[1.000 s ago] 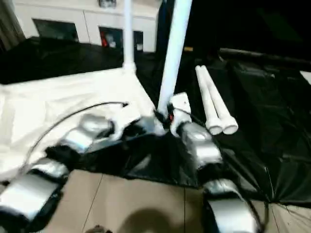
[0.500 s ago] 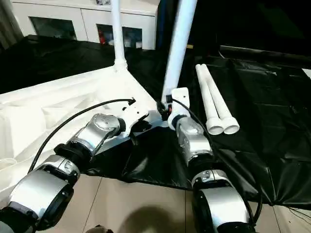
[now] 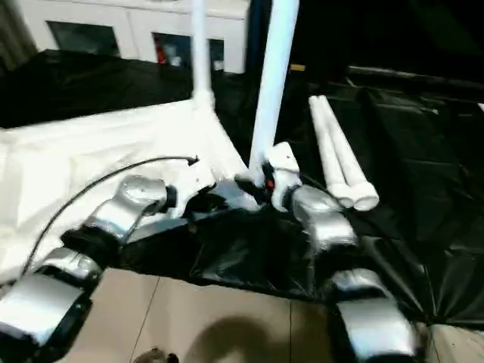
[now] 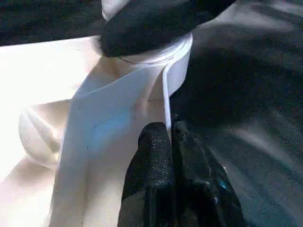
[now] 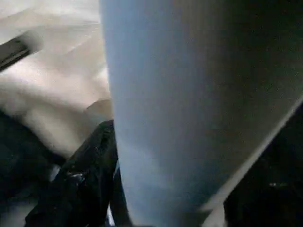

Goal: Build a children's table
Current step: Rotate leg to tighten

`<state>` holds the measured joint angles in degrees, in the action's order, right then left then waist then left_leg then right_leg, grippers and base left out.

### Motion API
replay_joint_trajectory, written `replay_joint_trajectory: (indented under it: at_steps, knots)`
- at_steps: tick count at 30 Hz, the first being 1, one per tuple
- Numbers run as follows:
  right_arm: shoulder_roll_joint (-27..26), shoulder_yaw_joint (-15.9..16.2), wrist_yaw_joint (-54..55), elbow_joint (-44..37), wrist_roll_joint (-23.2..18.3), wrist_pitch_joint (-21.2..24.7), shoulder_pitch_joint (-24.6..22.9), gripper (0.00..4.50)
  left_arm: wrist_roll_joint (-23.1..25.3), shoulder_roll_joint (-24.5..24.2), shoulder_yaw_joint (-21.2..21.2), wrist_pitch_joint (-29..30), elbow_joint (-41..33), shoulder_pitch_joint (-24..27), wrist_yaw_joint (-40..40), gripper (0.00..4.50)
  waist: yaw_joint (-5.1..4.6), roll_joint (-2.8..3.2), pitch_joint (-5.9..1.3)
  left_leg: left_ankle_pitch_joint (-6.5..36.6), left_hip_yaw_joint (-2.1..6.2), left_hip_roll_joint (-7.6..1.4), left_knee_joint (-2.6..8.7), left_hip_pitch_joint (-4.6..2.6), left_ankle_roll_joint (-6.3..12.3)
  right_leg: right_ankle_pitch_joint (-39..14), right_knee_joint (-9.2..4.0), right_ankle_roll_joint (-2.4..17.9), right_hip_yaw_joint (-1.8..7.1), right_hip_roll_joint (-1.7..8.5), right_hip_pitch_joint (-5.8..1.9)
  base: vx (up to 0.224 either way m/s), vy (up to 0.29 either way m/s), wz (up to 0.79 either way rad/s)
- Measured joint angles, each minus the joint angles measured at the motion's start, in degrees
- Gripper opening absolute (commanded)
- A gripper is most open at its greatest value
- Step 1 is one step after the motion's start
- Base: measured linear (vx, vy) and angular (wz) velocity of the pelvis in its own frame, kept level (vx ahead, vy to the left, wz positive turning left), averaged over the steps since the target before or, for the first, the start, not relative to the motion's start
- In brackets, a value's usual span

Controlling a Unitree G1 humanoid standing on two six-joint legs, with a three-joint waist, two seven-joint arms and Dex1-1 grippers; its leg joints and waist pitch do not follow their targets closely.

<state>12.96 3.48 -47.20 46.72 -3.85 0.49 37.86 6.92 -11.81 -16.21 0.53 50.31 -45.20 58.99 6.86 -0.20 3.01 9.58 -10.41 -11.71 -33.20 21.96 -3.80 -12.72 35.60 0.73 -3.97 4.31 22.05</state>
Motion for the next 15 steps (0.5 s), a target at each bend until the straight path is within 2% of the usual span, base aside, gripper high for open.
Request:
replay_joint_trajectory:
  at_steps: [7,11,15]
  knots:
    - [6.1,4.1,-14.5,-6.7,-0.4,2.2,-2.9,3.07,-1.0,-2.4,-0.7,-0.5,-2.8,1.6,8.1,0.0,0.6,0.08,0.0,0.0,-0.04,-0.05,-0.25,0.0,0.01,0.0,0.16,0.0,0.01,0.04,-0.01,0.0,0.0,0.0]
    - [7.6,5.2,-18.0,-8.6,-0.4,2.8,-3.7,3.07,-1.0,-3.6,-1.6,-1.5,-3.3,1.8,10.8,0.0,0.72,0.1,0.0,0.0,-0.05,-0.07,-0.25,-0.05,-0.01,0.0,0.27,0.0,0.01,0.04,-0.01,0.0,0.0,0.0]
    - [7.6,5.4,-18.4,-8.7,-0.4,2.8,-3.7,2.74,-1.0,-3.8,-1.7,-1.6,-3.3,1.8,11.2,0.0,0.79,0.09,0.0,0.0,-0.05,-0.07,-0.27,-0.07,-0.02,0.0,0.32,0.0,0.01,0.04,-0.01,0.0,0.0,0.0]
